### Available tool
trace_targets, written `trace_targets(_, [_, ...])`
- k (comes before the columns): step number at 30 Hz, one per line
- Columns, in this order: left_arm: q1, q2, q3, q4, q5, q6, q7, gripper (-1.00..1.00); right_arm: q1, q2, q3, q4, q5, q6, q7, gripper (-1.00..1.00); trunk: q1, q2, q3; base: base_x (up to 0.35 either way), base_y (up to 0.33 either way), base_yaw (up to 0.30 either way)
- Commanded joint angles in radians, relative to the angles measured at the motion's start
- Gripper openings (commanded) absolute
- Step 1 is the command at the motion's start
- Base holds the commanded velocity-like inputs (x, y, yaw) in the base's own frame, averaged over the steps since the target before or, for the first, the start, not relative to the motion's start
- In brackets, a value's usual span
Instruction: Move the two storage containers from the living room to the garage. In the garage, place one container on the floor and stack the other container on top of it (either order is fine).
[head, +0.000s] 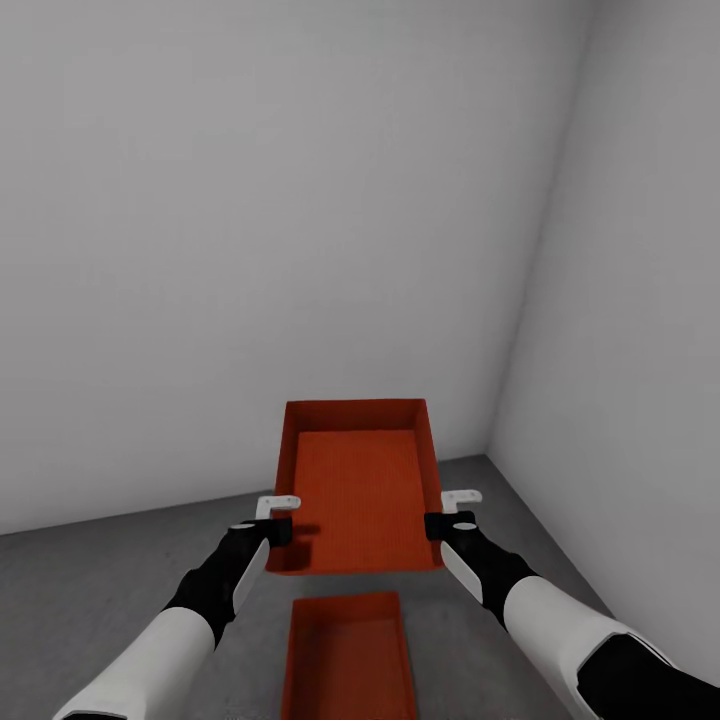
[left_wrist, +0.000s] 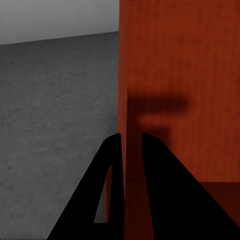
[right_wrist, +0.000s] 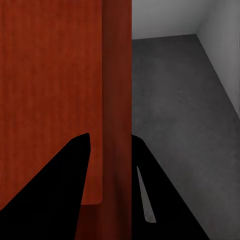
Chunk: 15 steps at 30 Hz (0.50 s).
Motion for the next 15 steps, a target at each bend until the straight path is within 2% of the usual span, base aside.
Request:
trace_targets(1, [-0.002, 0.002, -0.004, -0.011, 0.027, 0.003, 0.009, -1.00, -0.001, -0.026, 0.028, 0.067, -0.024, 0.004, -0.006, -1.00, 0.001, -0.003, -0.003, 0.000, 0.000, 0.000])
trace_targets(15, [-0.002, 0.002, -0.004, -0.011, 0.027, 0.003, 0.009, -1.00, -0.001, -0.026, 0.028, 0.067, -0.024, 0.004, -0.008, -1.00, 0.001, -0.003, -0.005, 0.000, 0.000, 0.000])
